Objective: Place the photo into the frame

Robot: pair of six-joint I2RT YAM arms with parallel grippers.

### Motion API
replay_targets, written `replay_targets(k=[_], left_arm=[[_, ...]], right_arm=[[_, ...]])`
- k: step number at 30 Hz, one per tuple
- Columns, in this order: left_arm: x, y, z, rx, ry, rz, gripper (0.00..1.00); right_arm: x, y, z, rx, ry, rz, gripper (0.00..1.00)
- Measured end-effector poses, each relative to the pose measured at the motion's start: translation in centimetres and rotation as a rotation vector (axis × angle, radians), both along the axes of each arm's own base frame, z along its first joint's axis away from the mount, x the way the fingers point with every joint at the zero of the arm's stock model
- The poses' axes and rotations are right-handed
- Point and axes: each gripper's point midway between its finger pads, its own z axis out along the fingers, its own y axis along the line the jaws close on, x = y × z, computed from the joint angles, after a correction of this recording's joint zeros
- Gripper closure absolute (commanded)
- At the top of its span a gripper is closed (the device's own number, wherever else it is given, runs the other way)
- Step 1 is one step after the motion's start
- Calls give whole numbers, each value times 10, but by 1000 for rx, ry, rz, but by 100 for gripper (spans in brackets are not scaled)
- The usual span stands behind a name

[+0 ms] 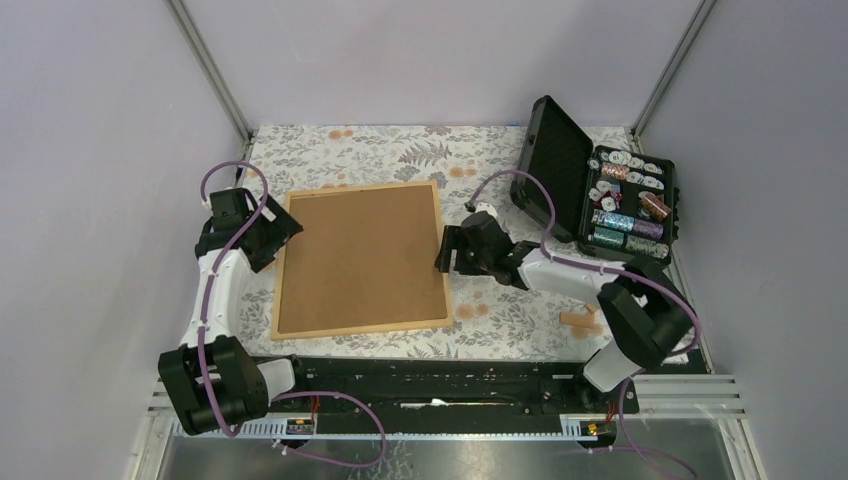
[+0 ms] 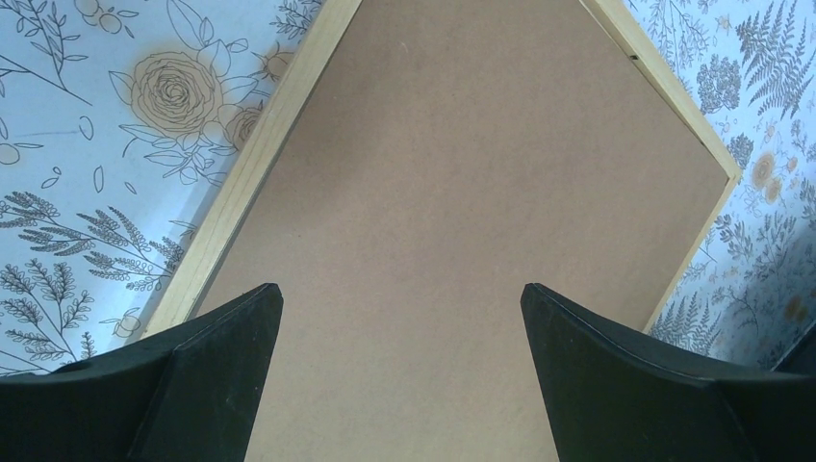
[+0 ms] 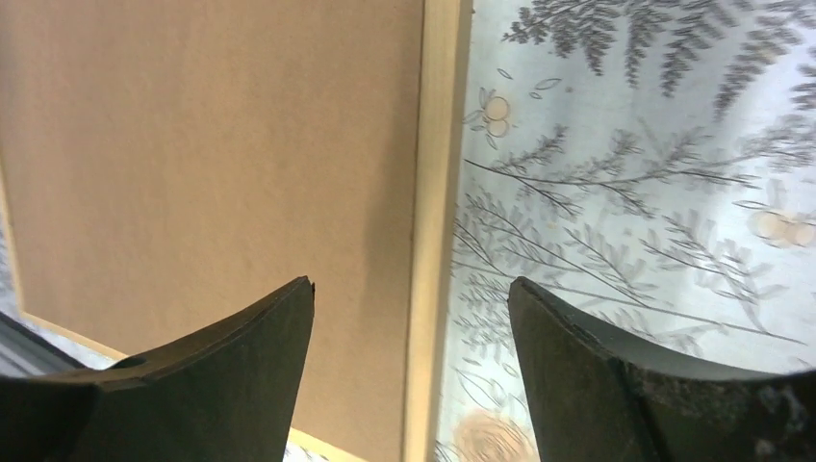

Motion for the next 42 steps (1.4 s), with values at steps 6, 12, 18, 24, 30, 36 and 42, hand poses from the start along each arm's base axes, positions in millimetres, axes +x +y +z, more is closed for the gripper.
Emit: replay_targets(k=[6, 12, 18, 24, 30, 36, 42], left_arm=[[0, -6, 5, -17, -20, -33, 1], [-1, -26, 4, -60, -25, -102, 1], [-2, -26, -6, -42, 14, -98, 1], [15, 15, -46, -87, 111, 40, 1], [18, 44, -71, -86, 156, 135, 1], [17, 63, -81, -98, 153, 183, 1], [14, 44, -105, -203, 197, 145, 1]], right_arm=[[-22, 4, 19, -4, -17, 177, 39], [-55, 39, 21, 127, 28, 323, 43], [-72, 22, -8, 81, 85, 315, 41], [-73, 20, -11, 81, 86, 315, 41], [-74, 19, -13, 78, 83, 319, 40], [-74, 21, -14, 86, 75, 333, 40], [-73, 30, -13, 128, 71, 348, 40]])
